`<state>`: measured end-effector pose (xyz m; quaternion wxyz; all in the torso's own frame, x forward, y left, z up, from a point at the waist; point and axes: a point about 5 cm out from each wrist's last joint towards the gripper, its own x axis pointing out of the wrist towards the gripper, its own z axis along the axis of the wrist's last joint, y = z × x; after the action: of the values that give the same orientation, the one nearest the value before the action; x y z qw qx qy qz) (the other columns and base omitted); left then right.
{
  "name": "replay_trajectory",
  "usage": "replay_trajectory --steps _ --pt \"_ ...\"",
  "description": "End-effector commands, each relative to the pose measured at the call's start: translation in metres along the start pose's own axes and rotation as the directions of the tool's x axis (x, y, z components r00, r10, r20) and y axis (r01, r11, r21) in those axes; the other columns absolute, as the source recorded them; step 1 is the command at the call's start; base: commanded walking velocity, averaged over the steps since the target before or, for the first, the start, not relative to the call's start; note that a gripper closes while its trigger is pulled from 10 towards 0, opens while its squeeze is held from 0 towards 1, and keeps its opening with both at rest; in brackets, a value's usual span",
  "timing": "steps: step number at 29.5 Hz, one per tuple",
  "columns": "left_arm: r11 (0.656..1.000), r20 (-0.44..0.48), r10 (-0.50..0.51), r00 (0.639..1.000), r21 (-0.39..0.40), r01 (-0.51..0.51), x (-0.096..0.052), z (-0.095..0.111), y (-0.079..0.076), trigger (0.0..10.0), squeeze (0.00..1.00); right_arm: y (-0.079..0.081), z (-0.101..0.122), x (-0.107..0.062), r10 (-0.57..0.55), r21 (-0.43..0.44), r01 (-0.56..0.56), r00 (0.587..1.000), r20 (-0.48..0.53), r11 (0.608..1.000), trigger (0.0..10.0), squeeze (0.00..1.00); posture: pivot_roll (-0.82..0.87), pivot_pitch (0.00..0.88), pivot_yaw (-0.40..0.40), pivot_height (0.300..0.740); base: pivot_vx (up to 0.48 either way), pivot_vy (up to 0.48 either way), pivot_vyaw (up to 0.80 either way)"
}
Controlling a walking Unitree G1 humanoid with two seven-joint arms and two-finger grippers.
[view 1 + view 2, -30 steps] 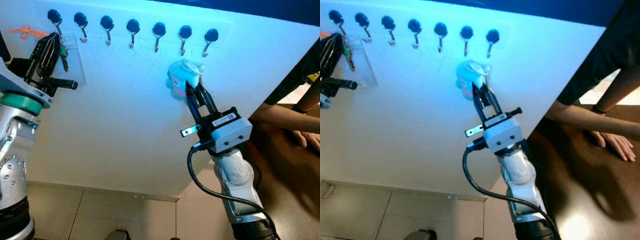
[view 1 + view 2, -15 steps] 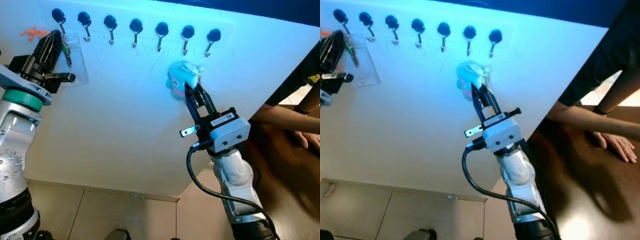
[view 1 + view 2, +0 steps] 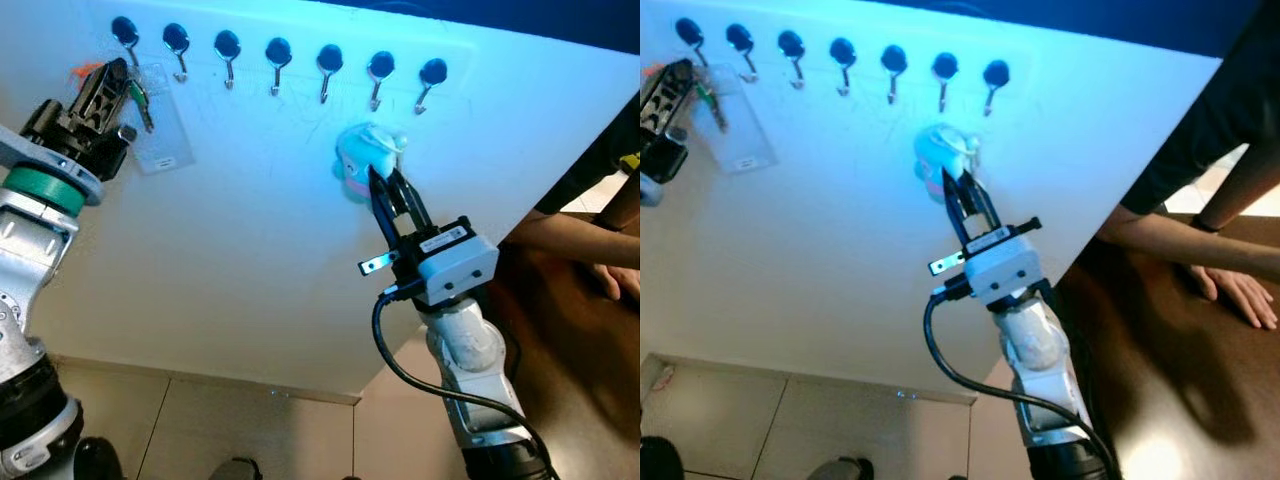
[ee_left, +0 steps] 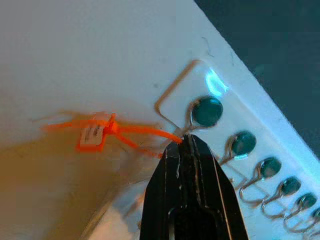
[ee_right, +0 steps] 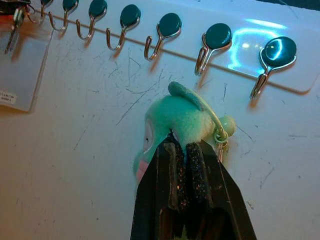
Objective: Hang keys on a hook
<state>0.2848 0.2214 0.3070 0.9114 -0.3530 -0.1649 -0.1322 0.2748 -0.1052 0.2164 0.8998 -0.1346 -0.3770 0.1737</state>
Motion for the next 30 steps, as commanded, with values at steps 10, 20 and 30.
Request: replay_trajectory --steps 10,20,30 --pt "0.995 0.009 0.093 0.996 -0.031 -0.092 0.0 0.01 0.014 10.0 0.0 -0.001 -0.006 -0.005 -0.014 0.015 0.015 0.999 -0.038 1.0 10.0 0.0 0.13 0.046 0.021 0.74 0.0 0.0 0.0" --pt "0.995 -0.022 0.089 0.996 0.047 -0.088 -0.007 0.008 0.016 10.0 0.53 0.0 -0.006 -0.005 -0.014 0.015 0.015 0.999 -0.041 1.0 10.0 0.0 0.13 0.048 0.023 0.74 0.0 0.0 0.0" --pt "0.987 -0.037 -0.13 0.991 0.091 0.133 -0.024 0.007 -0.01 10.0 0.0 0.0 -0.006 -0.004 -0.012 0.015 0.012 0.999 -0.039 1.0 10.0 0.0 0.13 0.049 0.021 0.74 0.0 0.0 0.0"
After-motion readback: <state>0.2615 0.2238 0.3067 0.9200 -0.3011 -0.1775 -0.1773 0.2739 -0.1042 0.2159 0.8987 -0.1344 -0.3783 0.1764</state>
